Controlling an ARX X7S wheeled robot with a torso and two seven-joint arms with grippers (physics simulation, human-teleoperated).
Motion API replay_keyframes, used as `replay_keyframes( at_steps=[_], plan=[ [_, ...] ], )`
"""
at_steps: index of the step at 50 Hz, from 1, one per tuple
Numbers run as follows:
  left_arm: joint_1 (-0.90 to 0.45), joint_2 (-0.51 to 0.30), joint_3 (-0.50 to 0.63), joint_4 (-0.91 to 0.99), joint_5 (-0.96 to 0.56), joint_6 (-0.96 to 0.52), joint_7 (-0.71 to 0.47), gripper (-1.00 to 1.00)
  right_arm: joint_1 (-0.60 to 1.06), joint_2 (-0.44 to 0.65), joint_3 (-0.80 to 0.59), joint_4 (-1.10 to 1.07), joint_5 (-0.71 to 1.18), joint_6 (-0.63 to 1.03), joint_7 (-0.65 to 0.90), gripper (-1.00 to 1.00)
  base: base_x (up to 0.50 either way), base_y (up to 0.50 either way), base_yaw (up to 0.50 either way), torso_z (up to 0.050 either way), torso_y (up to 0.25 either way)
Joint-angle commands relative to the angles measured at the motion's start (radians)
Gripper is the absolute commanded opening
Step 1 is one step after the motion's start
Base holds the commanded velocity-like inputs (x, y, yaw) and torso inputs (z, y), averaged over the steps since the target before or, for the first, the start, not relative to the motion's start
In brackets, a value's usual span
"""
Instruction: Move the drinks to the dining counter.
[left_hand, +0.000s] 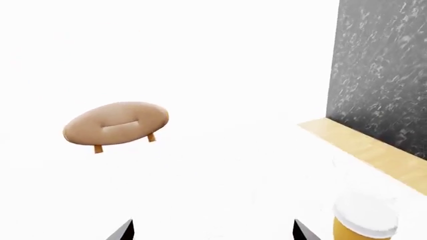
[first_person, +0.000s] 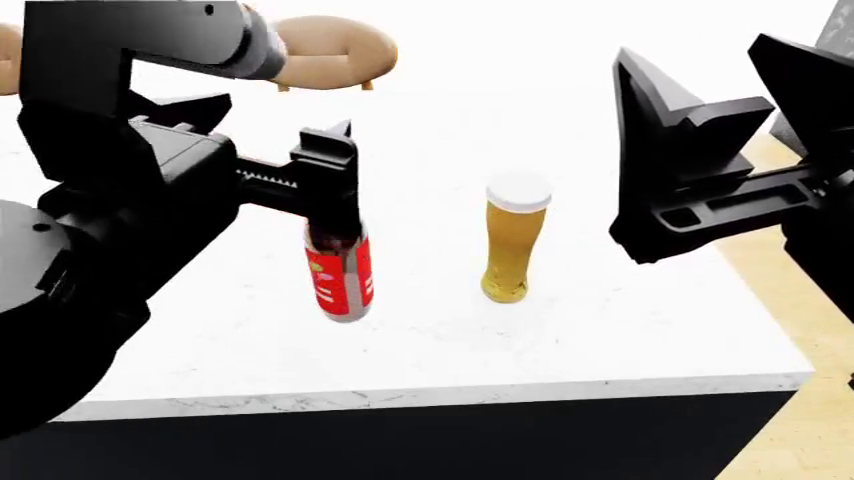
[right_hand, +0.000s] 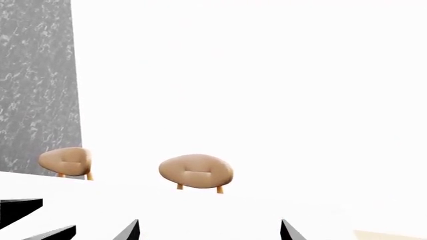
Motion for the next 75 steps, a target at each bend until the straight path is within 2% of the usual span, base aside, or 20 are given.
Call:
replay_keyframes(
  at_steps=[1, 4, 12, 19, 33, 40, 75],
  plan=[
    [-0.143, -0.025, -0.069, 0.038, -0.143, 0.029, -0.065, 1.00, -0.013, 0.012, 0.003, -0.013, -0.005, 0.002, 0.003, 1.00, 0.00, 0.00, 0.00, 0.000, 0.000],
    [-0.179, -0.034, -0.076, 0.049, -0.172, 0.029, -0.089, 1.00, 0.011, 0.021, -0.008, -0.017, -0.007, 0.017, 0.013, 1.00, 0.00, 0.00, 0.00, 0.000, 0.000],
    [-0.291, -0.062, -0.091, 0.084, -0.263, 0.023, -0.151, 1.00, 0.222, 0.071, -0.172, -0.001, -0.024, 0.179, 0.186, 1.00, 0.00, 0.00, 0.00, 0.000, 0.000],
    [-0.338, -0.053, -0.078, 0.097, -0.291, 0.009, -0.171, 1.00, 0.218, 0.128, -0.190, -0.004, -0.012, 0.188, 0.261, 1.00, 0.00, -0.01, -0.03, 0.000, 0.000],
    [-0.361, -0.052, -0.068, 0.096, -0.296, -0.002, -0.174, 1.00, 0.314, 0.261, -0.178, -0.013, 0.141, 0.179, 0.321, 1.00, -0.02, -0.25, -0.50, 0.000, 0.001],
    [-0.362, -0.045, -0.061, 0.098, -0.296, -0.001, -0.175, 1.00, 0.319, 0.291, -0.170, -0.018, 0.155, 0.173, 0.326, 1.00, -0.04, -0.25, -0.50, 0.000, 0.000],
    [-0.332, -0.019, -0.042, 0.091, -0.237, 0.004, -0.139, 1.00, 0.147, 0.378, -0.085, -0.057, 0.074, 0.098, 0.261, 1.00, -0.07, -0.24, -0.50, 0.000, 0.000]
  ],
)
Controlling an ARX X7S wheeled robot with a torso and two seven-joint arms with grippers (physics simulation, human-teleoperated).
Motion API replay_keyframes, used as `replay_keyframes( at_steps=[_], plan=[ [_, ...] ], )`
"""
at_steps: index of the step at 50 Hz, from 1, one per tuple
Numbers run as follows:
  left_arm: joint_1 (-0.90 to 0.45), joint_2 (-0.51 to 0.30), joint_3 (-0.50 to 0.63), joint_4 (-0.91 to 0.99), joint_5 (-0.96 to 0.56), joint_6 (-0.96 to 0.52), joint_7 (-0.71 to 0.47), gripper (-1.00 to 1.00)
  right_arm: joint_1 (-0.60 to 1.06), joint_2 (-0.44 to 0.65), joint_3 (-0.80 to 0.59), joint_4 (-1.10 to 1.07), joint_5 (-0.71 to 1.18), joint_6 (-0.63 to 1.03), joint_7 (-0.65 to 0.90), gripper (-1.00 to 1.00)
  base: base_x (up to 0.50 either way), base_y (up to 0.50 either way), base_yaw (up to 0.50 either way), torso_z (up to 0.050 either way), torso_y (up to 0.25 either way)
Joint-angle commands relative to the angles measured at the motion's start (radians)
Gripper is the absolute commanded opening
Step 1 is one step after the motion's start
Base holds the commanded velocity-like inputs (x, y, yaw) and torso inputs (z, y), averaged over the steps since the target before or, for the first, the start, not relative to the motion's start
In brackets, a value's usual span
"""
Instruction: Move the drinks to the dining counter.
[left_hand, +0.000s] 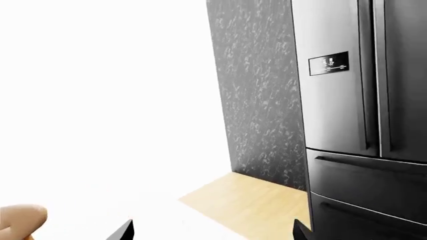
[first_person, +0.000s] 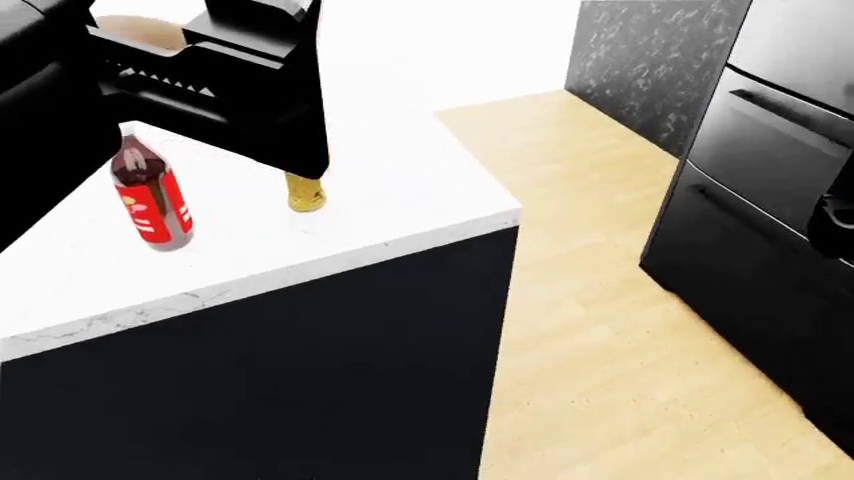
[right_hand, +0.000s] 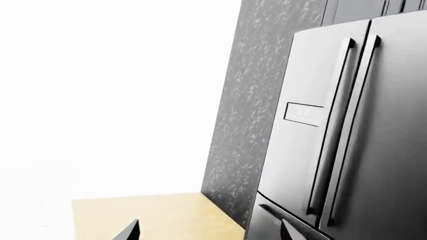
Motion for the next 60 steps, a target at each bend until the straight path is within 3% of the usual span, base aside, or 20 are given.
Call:
replay_keyframes(
  at_steps=[1, 41, 60],
  plan=[
    [-0.003, 0.008, 0.007, -0.001, 0.007, 0.000, 0.003, 1.00, -0.045, 0.021, 0.021, -0.008, -0.022, -0.015, -0.020, 1.00, -0.10, -0.23, -0.50, 0.000, 0.000],
    [0.010, -0.005, 0.015, 0.005, 0.026, 0.005, 0.026, 1.00, -0.126, 0.063, 0.066, -0.019, -0.053, -0.049, -0.054, 1.00, -0.12, -0.22, -0.50, 0.000, 0.000],
    [0.019, 0.025, 0.026, -0.017, 0.067, 0.008, 0.057, 1.00, -0.159, 0.069, 0.079, -0.020, -0.067, -0.054, -0.069, 1.00, -0.16, -0.19, -0.50, 0.000, 0.000]
  ],
)
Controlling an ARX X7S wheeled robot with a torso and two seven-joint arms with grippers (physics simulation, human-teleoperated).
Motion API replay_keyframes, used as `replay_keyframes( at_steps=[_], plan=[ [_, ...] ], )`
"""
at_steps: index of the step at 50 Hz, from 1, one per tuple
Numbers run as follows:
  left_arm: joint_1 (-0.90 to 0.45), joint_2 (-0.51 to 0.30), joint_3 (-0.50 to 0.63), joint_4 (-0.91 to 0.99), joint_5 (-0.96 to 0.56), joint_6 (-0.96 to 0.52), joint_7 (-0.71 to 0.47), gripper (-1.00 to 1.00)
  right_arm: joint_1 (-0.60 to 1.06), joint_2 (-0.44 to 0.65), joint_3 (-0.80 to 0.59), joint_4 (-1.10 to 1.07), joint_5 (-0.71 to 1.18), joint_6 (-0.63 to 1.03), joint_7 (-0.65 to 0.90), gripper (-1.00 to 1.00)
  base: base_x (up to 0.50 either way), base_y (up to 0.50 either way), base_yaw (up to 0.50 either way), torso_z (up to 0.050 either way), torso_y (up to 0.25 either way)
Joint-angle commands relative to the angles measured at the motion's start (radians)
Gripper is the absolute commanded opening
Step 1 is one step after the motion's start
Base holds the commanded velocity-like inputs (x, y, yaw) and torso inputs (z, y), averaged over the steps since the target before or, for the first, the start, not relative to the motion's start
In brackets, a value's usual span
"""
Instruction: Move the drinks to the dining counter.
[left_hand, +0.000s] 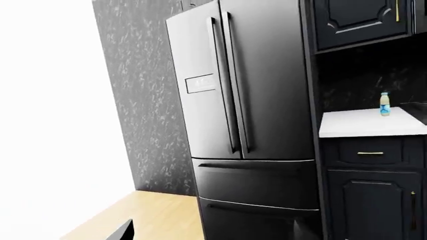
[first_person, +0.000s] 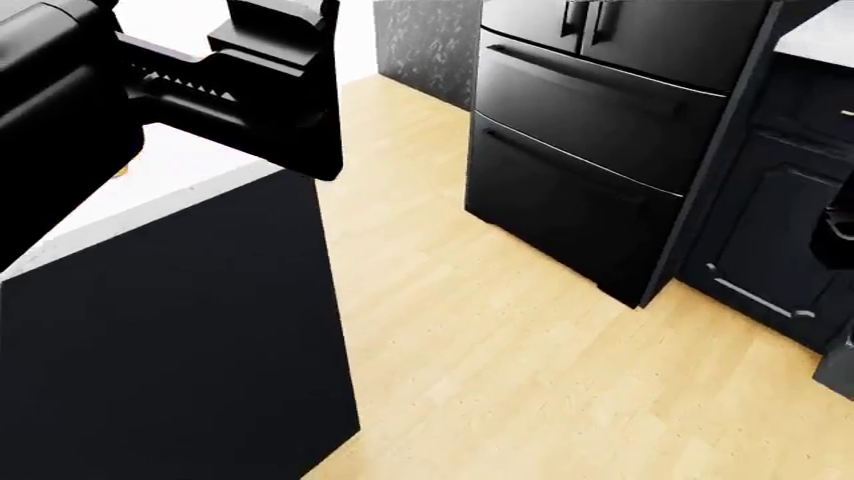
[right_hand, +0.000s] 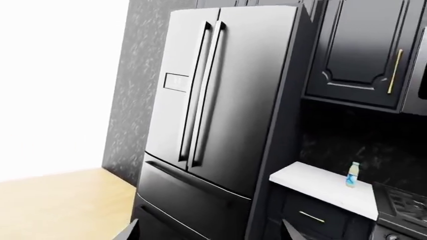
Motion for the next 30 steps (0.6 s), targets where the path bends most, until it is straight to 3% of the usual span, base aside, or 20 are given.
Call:
replay_keyframes(
  at_steps=[1, 30],
  plan=[
    [0.009, 0.018, 0.006, -0.014, 0.028, 0.002, 0.020, 1.00, -0.027, 0.014, 0.016, 0.002, -0.008, -0.005, -0.016, 1.00, -0.17, -0.18, -0.50, 0.000, 0.000],
    [-0.033, 0.021, 0.005, -0.050, 0.024, -0.001, 0.038, 1.00, 0.050, -0.024, -0.024, 0.025, 0.017, 0.029, 0.005, 1.00, -0.19, -0.17, -0.50, 0.000, 0.000]
  ],
)
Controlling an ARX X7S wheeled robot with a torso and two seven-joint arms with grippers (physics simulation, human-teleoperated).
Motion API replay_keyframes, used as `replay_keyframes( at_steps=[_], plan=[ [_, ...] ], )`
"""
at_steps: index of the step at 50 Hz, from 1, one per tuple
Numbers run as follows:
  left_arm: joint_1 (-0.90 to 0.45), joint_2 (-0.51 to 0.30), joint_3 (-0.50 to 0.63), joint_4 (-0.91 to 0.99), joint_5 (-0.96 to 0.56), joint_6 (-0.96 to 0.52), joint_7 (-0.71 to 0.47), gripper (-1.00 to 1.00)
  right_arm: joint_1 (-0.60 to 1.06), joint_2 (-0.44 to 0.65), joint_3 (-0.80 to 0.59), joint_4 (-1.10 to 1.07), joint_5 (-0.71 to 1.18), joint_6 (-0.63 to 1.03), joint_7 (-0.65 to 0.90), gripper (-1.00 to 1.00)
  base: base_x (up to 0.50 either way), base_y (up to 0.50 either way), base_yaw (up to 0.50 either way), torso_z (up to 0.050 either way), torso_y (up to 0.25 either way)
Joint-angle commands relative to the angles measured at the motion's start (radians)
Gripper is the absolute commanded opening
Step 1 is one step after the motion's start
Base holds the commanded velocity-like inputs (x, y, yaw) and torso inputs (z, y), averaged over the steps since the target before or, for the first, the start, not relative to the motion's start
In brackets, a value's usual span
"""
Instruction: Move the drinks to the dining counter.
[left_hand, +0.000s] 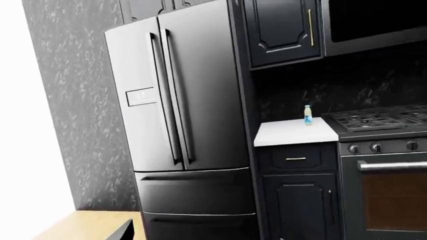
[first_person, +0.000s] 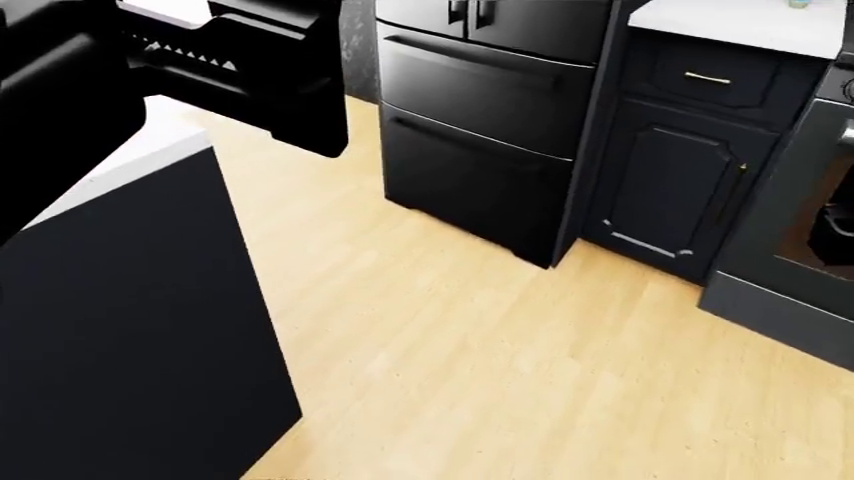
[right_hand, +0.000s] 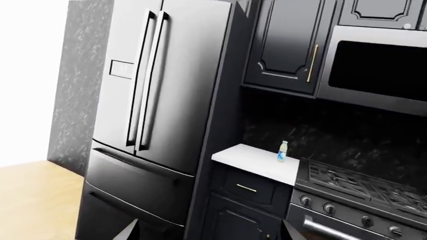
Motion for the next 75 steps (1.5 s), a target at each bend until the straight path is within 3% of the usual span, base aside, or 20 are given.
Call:
replay_keyframes(
  at_steps=[1, 21, 37, 60, 65, 75],
  plan=[
    [-0.011, 0.011, 0.002, -0.025, 0.020, -0.006, 0.023, 1.00, 0.004, 0.001, -0.002, -0.004, 0.006, 0.000, 0.006, 1.00, -0.21, -0.15, -0.50, 0.000, 0.000],
    [0.030, -0.005, -0.005, -0.001, 0.041, 0.007, 0.044, 1.00, 0.031, -0.019, -0.026, -0.015, 0.023, -0.007, 0.050, 1.00, -0.21, -0.13, -0.50, 0.000, 0.000],
    [0.037, 0.008, -0.002, 0.001, 0.051, 0.016, 0.052, 1.00, -0.248, 0.036, 0.188, -0.026, -0.063, -0.142, -0.029, 1.00, 0.11, 0.06, -0.04, 0.000, 0.000],
    [0.041, 0.010, 0.000, 0.000, 0.060, 0.022, 0.060, 1.00, -0.241, 0.041, 0.159, -0.005, -0.063, -0.121, 0.006, 1.00, 0.46, 0.13, 0.00, 0.000, 0.001],
    [0.040, 0.008, 0.000, 0.001, 0.060, 0.022, 0.061, 1.00, -0.134, 0.027, 0.055, 0.007, -0.071, -0.026, 0.060, 1.00, 0.00, -0.53, 0.00, 0.000, 0.005],
    [0.042, 0.001, -0.001, 0.004, 0.059, 0.024, 0.061, 1.00, -0.172, 0.024, 0.097, -0.003, -0.071, -0.067, 0.042, 1.00, -0.05, -0.03, -0.16, 0.000, 0.000]
  ],
)
